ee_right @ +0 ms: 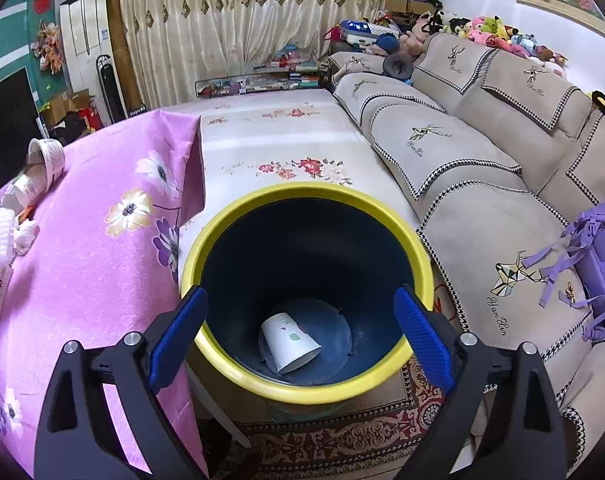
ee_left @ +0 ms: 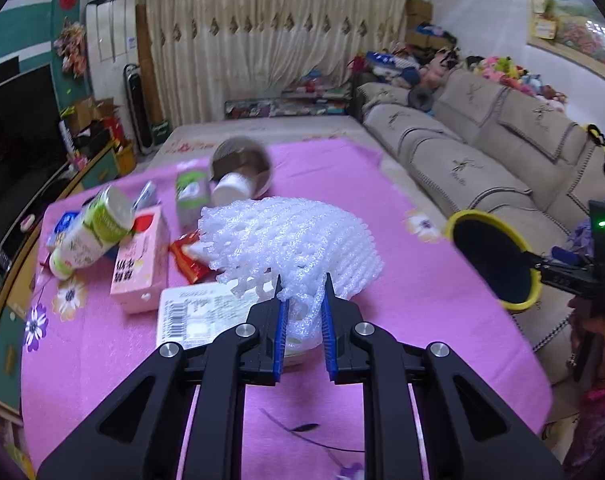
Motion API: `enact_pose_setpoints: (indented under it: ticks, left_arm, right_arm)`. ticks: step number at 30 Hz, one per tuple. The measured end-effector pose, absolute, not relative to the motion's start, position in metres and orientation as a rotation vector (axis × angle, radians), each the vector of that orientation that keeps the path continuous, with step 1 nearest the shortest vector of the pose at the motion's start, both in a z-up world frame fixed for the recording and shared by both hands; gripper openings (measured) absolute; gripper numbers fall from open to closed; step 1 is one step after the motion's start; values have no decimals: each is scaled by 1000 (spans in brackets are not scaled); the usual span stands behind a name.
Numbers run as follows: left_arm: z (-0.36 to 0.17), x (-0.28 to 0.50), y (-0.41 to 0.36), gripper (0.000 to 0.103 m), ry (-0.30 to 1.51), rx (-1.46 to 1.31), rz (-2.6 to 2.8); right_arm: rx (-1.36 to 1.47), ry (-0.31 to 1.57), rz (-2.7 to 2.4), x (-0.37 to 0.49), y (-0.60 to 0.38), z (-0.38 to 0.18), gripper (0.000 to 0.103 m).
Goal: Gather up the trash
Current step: 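Grasp the white foam fruit net with the left gripper, then carry the foam net with the left gripper into the bin and release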
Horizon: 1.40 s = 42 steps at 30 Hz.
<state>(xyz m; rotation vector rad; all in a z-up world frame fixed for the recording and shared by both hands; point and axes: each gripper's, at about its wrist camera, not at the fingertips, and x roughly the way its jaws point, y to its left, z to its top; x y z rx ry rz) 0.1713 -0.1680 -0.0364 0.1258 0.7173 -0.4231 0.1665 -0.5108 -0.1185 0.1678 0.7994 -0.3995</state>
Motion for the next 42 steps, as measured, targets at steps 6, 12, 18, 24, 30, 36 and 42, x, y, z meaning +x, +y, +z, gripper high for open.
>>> enact_pose_setpoints:
  ticks: [6, 12, 18, 24, 30, 36, 42]
  left_arm:
    - [-19, 156, -218, 16, 682, 171, -529]
    - [-26, 160, -295, 16, 702, 202, -644]
    - [-46, 163, -378, 16, 737, 260, -737]
    - [-80, 176, -444, 17, 811, 351, -760]
    - [-109, 188, -482, 21, 878, 401, -762]
    - [-113, 193, -495, 41, 880, 419, -751]
    - [-104, 189, -488, 46, 880, 406, -761]
  right_arm:
    - [156, 781, -429, 147, -517, -113, 89]
    - [175, 777, -478, 120, -535, -117, 89]
    - [222, 780, -531, 90, -562, -123, 89]
    - [272, 774, -568, 66, -582, -126, 90]
    - [297, 769, -586, 52, -591, -128, 90]
    - [311, 772, -588, 48, -592, -130, 90]
    - [311, 768, -578, 49, -586, -128, 90]
